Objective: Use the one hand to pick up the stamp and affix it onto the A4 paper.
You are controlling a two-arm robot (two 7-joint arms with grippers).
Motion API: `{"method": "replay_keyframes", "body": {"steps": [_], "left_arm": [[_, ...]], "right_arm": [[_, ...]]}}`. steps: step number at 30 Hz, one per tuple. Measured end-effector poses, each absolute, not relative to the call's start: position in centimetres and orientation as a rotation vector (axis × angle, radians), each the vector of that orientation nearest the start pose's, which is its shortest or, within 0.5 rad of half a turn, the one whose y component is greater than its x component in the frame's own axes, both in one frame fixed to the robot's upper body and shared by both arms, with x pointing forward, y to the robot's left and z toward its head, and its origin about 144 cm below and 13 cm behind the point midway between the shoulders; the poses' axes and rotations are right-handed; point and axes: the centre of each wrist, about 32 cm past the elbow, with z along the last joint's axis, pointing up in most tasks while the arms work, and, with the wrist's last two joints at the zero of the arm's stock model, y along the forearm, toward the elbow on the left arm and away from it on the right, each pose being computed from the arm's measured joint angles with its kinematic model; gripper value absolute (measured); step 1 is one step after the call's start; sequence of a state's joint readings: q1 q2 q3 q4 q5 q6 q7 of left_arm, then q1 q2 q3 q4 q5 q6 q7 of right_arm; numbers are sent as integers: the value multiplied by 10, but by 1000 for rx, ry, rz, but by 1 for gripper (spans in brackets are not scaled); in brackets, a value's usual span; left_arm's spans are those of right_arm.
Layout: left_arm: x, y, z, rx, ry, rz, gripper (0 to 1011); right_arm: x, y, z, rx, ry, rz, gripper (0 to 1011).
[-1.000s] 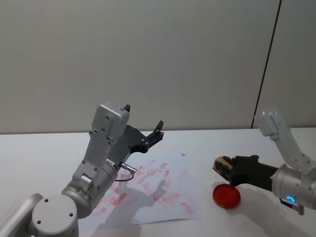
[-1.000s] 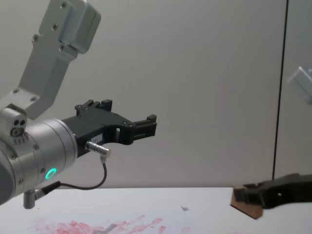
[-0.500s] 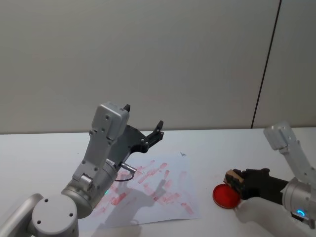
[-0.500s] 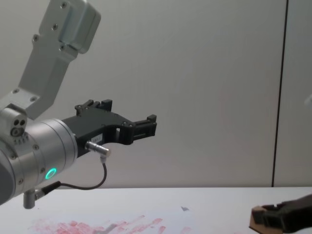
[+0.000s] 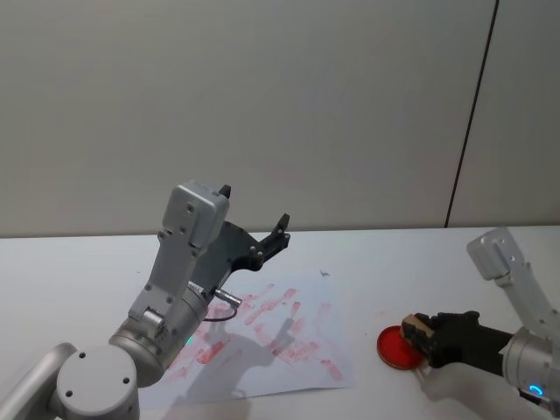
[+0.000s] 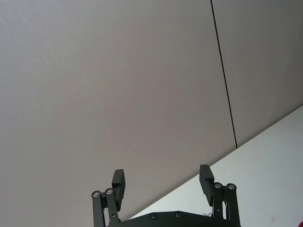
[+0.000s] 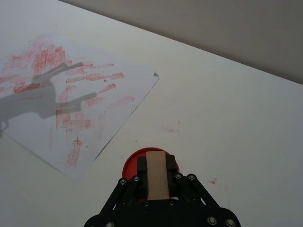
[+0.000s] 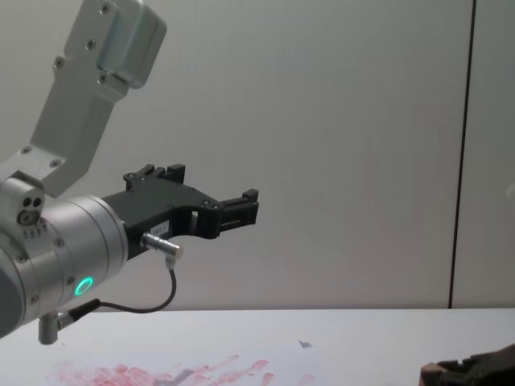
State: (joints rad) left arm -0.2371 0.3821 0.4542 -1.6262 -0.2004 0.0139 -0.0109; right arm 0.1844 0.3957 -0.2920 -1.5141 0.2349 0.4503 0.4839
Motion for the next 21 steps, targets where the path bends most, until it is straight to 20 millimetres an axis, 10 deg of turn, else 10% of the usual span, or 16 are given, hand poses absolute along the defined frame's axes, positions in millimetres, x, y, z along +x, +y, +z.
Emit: {"method": "replay_keyframes", "body": {"steps": [7, 21], "left_arm": [[492, 198, 1204, 61, -268, 1124, 1001], [492, 198, 1204, 61, -268, 1124, 1001]], "right_arm": [[498, -264, 1167, -439, 232, -864, 276], [498, -264, 1164, -446, 233, -858, 739]]}}
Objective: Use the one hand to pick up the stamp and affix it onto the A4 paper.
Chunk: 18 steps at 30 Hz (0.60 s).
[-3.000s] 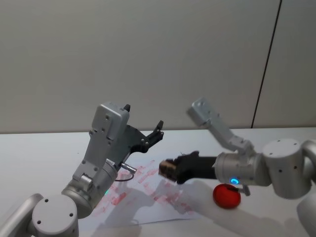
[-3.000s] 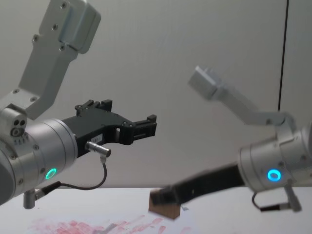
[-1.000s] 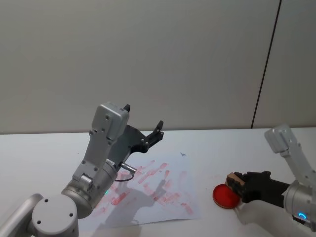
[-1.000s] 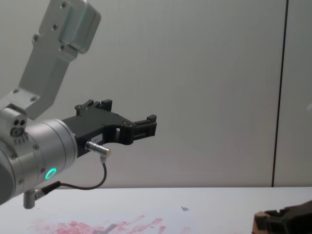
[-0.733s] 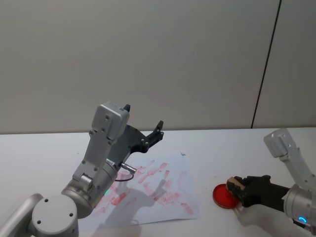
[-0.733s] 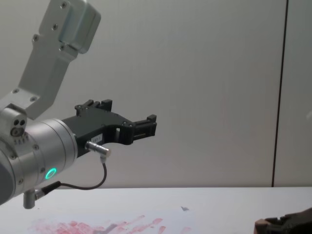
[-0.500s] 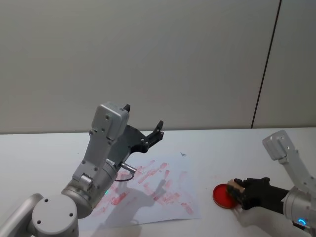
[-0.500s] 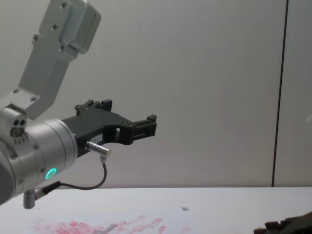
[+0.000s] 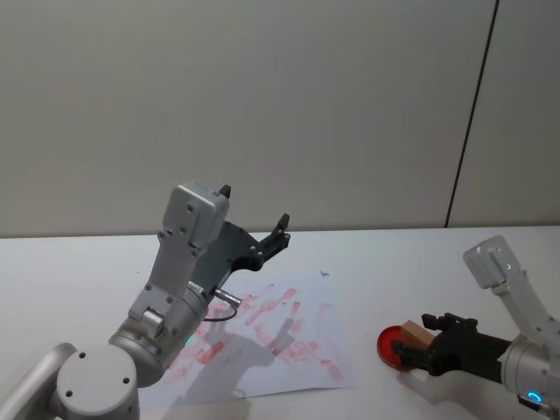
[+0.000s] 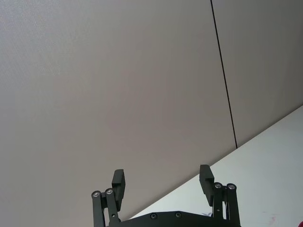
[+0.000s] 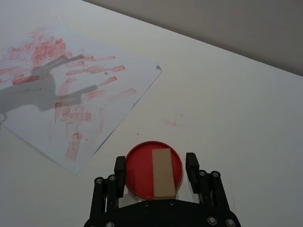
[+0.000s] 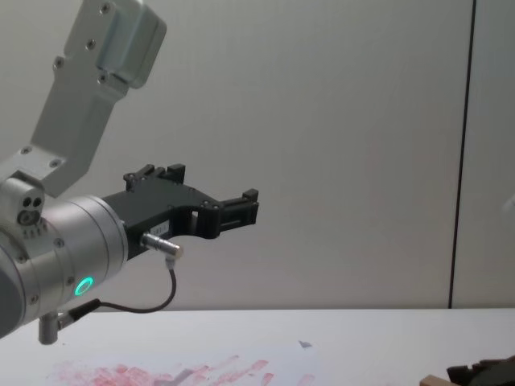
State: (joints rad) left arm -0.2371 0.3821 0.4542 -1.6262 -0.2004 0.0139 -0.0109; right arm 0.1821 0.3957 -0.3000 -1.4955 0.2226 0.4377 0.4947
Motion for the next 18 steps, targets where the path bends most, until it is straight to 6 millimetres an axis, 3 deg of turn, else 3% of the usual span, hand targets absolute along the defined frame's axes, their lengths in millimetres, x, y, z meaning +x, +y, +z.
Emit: {"method": "replay_keyframes", "body": {"steps": [9, 18], "left_arm": [[492, 198, 1204, 61, -268, 1124, 1001], [492, 198, 1204, 61, -268, 1124, 1001]], "right_arm": [[498, -264, 1163, -448, 233, -857, 995], [498, -264, 1163, -449, 233, -856, 1001]]}}
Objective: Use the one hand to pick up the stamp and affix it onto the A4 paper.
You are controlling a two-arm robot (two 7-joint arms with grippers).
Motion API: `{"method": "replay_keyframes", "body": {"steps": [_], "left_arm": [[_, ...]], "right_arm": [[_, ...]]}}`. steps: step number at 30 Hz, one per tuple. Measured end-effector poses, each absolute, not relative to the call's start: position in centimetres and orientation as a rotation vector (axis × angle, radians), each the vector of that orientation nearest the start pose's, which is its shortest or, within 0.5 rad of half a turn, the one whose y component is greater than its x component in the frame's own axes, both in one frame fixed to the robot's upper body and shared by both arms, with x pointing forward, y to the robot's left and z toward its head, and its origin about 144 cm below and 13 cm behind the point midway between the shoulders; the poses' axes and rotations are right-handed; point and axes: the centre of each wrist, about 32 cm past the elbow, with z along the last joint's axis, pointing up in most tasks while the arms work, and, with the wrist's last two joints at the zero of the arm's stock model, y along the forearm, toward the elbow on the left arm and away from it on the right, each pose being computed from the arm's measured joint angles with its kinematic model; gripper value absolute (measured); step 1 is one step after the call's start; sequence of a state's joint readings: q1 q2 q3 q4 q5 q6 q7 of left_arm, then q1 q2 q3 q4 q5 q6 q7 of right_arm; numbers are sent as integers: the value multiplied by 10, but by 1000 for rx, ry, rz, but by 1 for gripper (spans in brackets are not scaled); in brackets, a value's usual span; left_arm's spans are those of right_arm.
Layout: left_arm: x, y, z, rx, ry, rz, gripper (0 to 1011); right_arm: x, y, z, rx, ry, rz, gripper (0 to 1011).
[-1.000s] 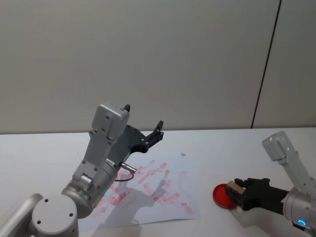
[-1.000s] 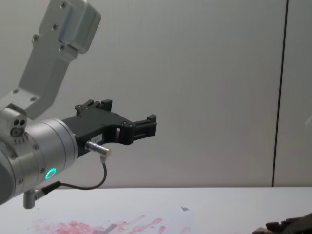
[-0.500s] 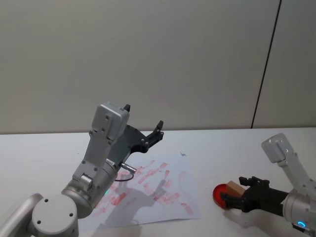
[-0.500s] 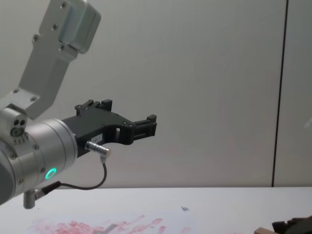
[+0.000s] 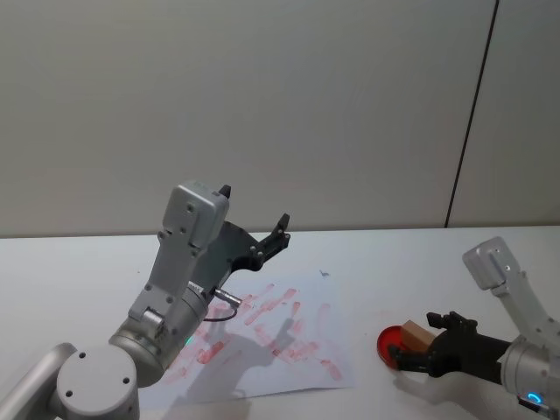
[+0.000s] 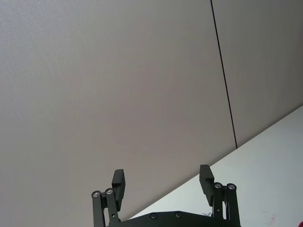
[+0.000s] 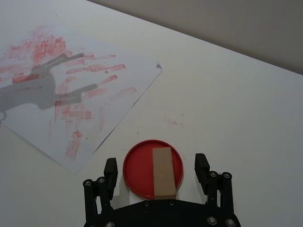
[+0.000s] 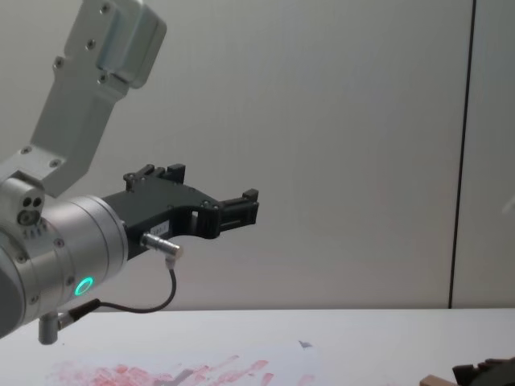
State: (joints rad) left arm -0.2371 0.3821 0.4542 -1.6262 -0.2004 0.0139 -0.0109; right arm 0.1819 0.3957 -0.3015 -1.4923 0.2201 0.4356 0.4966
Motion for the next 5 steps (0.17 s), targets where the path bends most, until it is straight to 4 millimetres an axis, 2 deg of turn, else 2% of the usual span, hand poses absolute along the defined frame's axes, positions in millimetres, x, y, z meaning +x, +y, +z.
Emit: {"method": "replay_keyframes", "body": {"steps": [5], "left_arm": [[492, 198, 1204, 61, -268, 1124, 1001]], "right_arm": [[498, -264, 1163, -449, 233, -856, 1001]]}}
